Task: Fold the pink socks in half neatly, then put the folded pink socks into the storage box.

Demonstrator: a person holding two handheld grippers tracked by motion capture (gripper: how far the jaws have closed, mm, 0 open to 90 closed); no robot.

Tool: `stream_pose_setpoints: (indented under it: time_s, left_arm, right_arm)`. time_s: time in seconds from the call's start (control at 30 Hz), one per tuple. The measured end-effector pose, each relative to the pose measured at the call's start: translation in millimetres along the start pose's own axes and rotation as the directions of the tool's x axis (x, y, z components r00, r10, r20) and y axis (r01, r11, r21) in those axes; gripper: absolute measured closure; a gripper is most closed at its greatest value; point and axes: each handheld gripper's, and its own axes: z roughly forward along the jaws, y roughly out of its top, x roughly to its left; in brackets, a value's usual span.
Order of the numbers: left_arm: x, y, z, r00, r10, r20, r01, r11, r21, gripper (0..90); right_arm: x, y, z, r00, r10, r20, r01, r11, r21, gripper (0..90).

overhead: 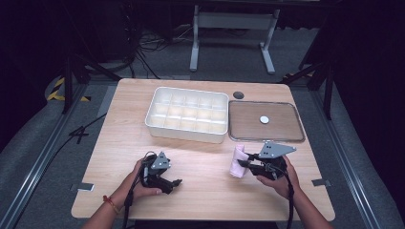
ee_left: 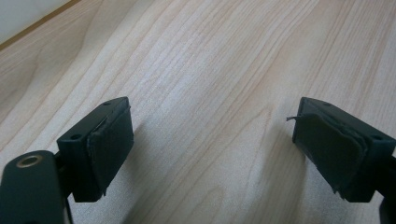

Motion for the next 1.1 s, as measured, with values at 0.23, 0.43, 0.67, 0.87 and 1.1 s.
stream_pose_setpoints:
  time_s: [0.23,0.43,0.67,0.87,1.1]
  left_arm:
    - [0.2,0.1,0.1,1.0000,0.002,0.002,-0.002,1.0000,-0.001,12.6]
    - [-0.1,0.1,0.0,1.0000,0.000,-0.002,0.000,1.0000,0.001,12.6]
    - [0.3,0.5,0.9,1.0000,-0.001,0.000,0.001,1.0000,-0.003,12.5]
    - [0.6,0.9,1.1,1.0000,0.001,-0.001,-0.001,1.0000,-0.001,12.6]
    - [0.6,1.0,1.0,1.0000,0.002,-0.003,-0.002,1.0000,0.001,12.6]
  right_arm:
    - [-1.6,1.2,-4.0,1.0000,-0.005,0.005,0.005,1.000,-0.018,70.9]
    - [0.3,3.5,-9.0,0.9997,-0.019,0.013,0.020,0.999,-0.033,70.8]
    - [-1.5,14.1,-14.0,0.9994,-0.028,0.018,0.029,0.997,-0.070,70.9]
    - [-3.2,29.2,-10.7,0.9984,-0.048,0.030,0.051,0.994,-0.094,70.8]
    - [-6.6,44.9,-6.3,0.9958,-0.079,0.046,0.083,0.992,-0.097,70.8]
